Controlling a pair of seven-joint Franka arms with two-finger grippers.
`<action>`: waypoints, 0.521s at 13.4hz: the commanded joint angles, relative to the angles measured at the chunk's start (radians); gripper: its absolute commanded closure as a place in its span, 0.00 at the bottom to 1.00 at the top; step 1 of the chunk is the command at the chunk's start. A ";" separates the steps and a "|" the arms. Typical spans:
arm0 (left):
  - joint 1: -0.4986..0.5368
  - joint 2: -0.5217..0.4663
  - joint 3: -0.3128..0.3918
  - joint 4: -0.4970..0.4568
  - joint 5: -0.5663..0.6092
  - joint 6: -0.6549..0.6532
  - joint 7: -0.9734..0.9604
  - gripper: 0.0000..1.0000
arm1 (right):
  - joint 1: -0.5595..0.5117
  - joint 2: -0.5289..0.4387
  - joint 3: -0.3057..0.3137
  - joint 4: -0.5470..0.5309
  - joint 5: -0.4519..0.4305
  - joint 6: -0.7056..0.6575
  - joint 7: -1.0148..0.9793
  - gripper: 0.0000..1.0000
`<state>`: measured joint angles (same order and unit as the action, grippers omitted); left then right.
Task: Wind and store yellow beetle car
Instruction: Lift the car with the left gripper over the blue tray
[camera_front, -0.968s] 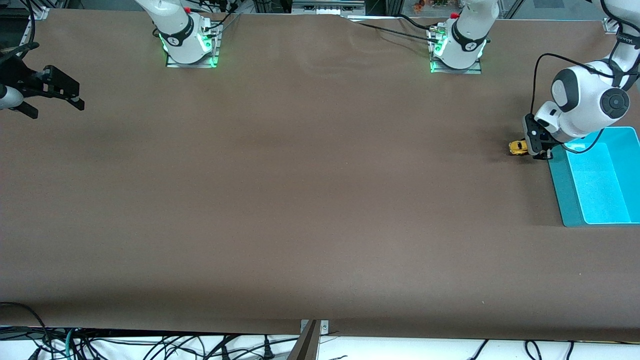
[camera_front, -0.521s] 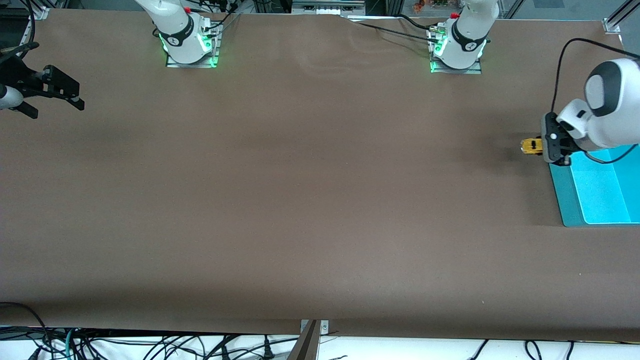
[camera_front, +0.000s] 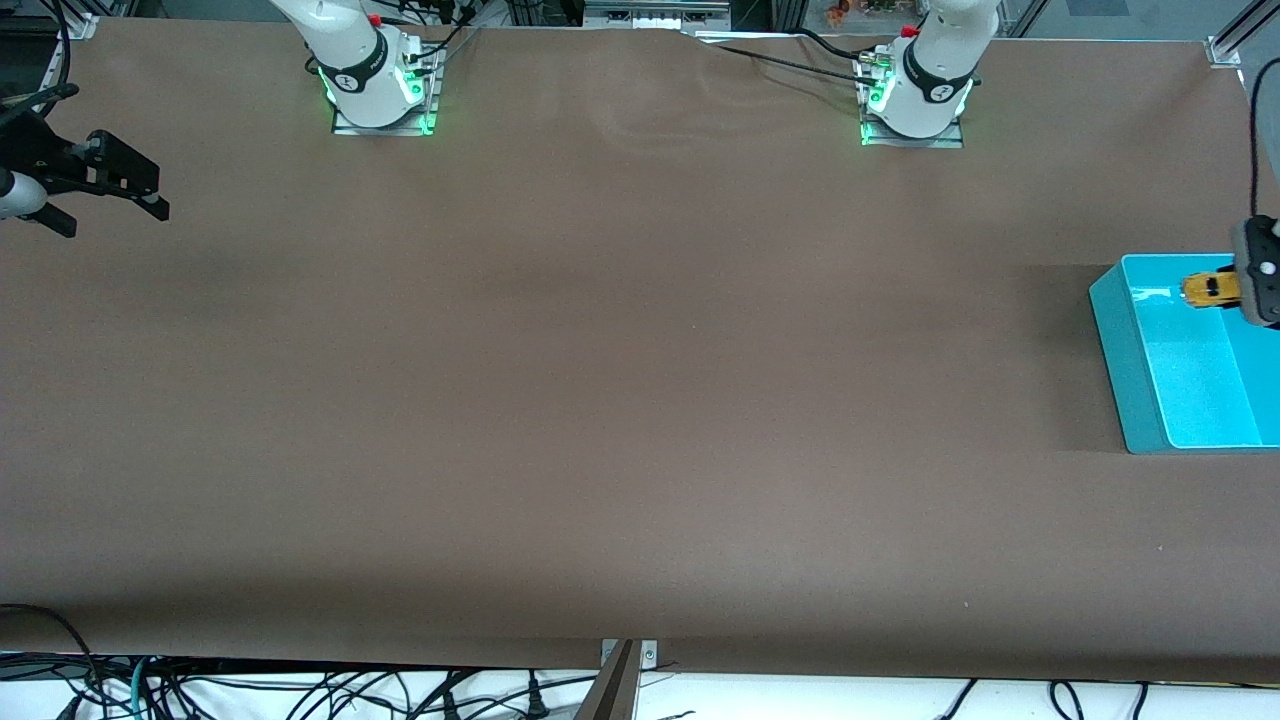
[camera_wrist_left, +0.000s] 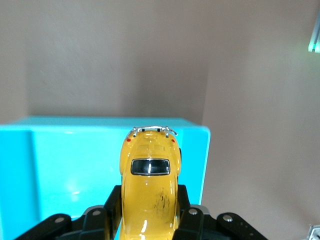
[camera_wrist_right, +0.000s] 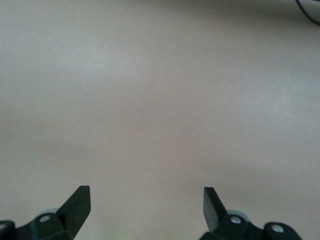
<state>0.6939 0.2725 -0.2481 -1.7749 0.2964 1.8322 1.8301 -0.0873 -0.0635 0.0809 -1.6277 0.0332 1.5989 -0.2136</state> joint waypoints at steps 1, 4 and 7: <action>0.085 0.207 -0.011 0.143 0.026 0.066 0.153 0.83 | 0.004 -0.001 -0.003 0.017 -0.002 -0.016 0.003 0.00; 0.117 0.306 -0.007 0.135 0.030 0.194 0.225 0.83 | 0.004 -0.001 -0.003 0.017 -0.001 -0.014 0.005 0.00; 0.160 0.367 -0.008 0.132 0.049 0.290 0.238 0.83 | 0.004 -0.001 -0.003 0.017 -0.001 -0.016 0.005 0.00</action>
<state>0.8288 0.6076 -0.2452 -1.6771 0.3164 2.0964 2.0310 -0.0871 -0.0635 0.0810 -1.6277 0.0332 1.5988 -0.2136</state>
